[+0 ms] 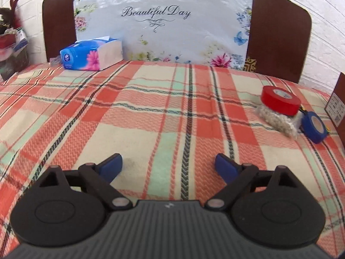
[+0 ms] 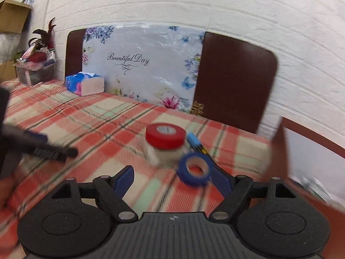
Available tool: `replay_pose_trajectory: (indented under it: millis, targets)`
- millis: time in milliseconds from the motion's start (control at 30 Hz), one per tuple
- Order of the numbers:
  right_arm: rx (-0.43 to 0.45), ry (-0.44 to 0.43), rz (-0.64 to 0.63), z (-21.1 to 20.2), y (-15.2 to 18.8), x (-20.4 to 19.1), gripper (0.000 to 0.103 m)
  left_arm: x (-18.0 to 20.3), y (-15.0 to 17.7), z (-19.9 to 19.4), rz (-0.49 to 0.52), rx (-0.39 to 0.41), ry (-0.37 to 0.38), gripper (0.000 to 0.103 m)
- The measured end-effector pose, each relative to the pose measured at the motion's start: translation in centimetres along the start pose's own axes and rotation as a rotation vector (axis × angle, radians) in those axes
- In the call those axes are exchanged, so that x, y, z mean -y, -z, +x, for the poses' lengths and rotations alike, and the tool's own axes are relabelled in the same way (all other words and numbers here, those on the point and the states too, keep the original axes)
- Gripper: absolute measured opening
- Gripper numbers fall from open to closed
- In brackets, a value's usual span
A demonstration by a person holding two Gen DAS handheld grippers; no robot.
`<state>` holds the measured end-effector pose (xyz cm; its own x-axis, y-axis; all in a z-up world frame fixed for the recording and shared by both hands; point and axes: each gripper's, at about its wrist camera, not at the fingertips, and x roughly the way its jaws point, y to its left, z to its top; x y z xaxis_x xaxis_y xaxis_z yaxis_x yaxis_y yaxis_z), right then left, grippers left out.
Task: Organize objects
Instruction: 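Move the left gripper toward the cotton swab bag on the cloth, then grasp the clear cotton swab bag with the left gripper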
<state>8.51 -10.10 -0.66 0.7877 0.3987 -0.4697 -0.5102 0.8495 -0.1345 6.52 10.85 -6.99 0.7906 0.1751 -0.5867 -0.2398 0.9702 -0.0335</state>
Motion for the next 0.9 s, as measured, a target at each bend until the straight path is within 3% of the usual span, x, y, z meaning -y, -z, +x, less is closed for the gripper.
replay_pose_trajectory:
  millis: [133,233,300,433,467,667,900]
  targets:
    - [-0.051,-0.02,0.087,7.6,-3.7,0.6,0.083,0.3,0.2,0.2,0.012,0.014,0.007,0.096]
    - [-0.204,-0.101,0.141,13.0,-4.4,0.4,0.087,0.3,0.3,0.2,0.008,0.016,0.015,0.098]
    - [-0.279,-0.077,0.123,15.1,-3.7,-0.1,0.091,0.3,0.4,0.2,0.007,0.018,0.019,0.098]
    - [-0.235,-0.091,0.085,12.7,-2.1,-1.5,0.073,0.0,0.3,0.2,-0.006,0.021,0.034,0.1]
    - [-0.232,-0.101,0.068,11.8,-1.7,-1.9,0.073,0.0,0.3,0.2,-0.007,0.021,0.035,0.1]
    - [-0.195,-0.138,0.011,3.8,2.5,-4.2,0.072,0.1,0.3,0.2,-0.005,0.021,0.034,0.1]
    - [-0.124,-0.077,0.011,-3.8,5.3,-2.9,0.087,0.3,0.2,0.2,0.011,0.015,0.028,0.101]
